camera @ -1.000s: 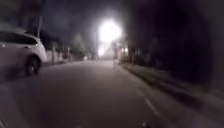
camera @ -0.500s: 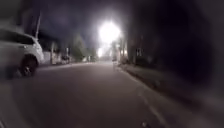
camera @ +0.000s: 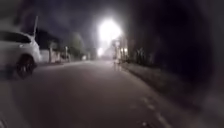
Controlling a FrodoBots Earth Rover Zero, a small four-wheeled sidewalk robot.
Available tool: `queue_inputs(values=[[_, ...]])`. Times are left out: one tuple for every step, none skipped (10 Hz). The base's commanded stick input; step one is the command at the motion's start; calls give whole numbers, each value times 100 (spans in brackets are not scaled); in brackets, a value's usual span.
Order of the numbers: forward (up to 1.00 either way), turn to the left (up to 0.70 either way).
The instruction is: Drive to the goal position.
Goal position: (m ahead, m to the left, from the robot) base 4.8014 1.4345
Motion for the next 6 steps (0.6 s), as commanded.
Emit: queue_inputs(values=[[50, 0], [50, 0], [50, 0], [50, 0], [50, 0], [50, 0]])
